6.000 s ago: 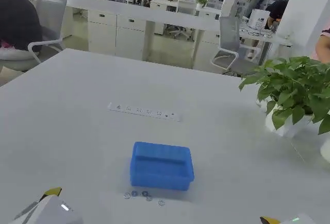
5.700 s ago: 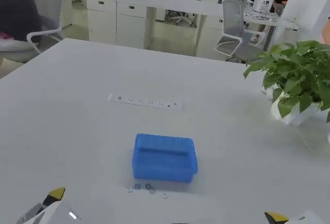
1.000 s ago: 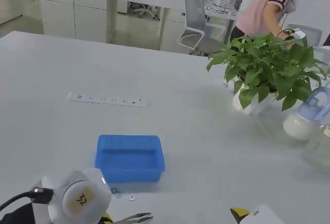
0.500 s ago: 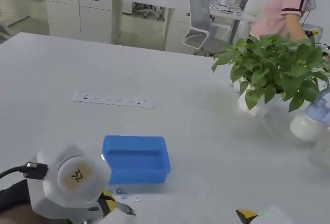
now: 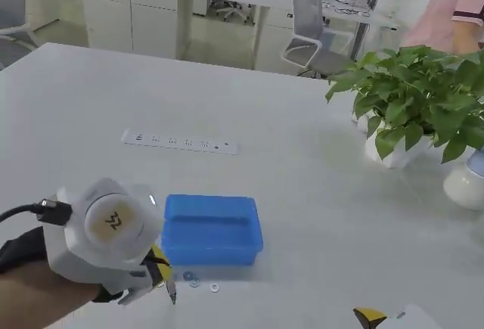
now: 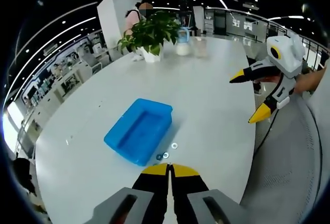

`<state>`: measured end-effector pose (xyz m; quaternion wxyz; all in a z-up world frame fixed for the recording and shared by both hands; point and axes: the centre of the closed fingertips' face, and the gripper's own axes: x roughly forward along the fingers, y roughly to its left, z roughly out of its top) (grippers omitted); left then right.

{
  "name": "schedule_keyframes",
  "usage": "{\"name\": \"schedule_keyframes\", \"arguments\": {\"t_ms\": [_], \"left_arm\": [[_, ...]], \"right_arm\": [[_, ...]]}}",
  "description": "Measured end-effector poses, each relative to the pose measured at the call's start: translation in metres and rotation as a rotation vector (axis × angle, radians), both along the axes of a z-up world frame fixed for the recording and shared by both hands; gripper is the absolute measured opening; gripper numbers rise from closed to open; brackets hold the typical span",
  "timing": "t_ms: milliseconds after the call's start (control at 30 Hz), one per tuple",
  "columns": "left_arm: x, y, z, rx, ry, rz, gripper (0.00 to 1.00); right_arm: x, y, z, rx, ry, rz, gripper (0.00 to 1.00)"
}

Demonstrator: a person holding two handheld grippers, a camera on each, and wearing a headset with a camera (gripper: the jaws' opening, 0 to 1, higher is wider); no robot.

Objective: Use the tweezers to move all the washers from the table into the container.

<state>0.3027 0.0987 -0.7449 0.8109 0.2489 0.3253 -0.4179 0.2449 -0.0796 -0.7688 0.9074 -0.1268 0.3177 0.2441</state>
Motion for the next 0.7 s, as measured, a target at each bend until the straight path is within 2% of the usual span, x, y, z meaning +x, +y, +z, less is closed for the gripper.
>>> {"name": "schedule_keyframes", "arguments": {"t_ms": [400,467,633,700], "left_arm": [[0.018,0.016,0.004,0.028,-0.023,0.017,0.00],[0.019,0.015,0.003,0.023,-0.013,0.017,0.00],[0.021,0.017,-0.003,0.038,-0.013,0.014,0.00],[0.020,0.016,-0.005,0.026,0.001,0.017,0.00]], "right_arm": [[0.001,-0.004,0.000,0.014,0.004,-0.025,0.74],[0.001,-0.005,0.000,0.015,0.007,-0.029,0.74],[0.000,-0.005,-0.001,0.012,0.011,-0.029,0.73],[0.000,-0.005,-0.002,0.010,0.015,-0.028,0.73]]}}
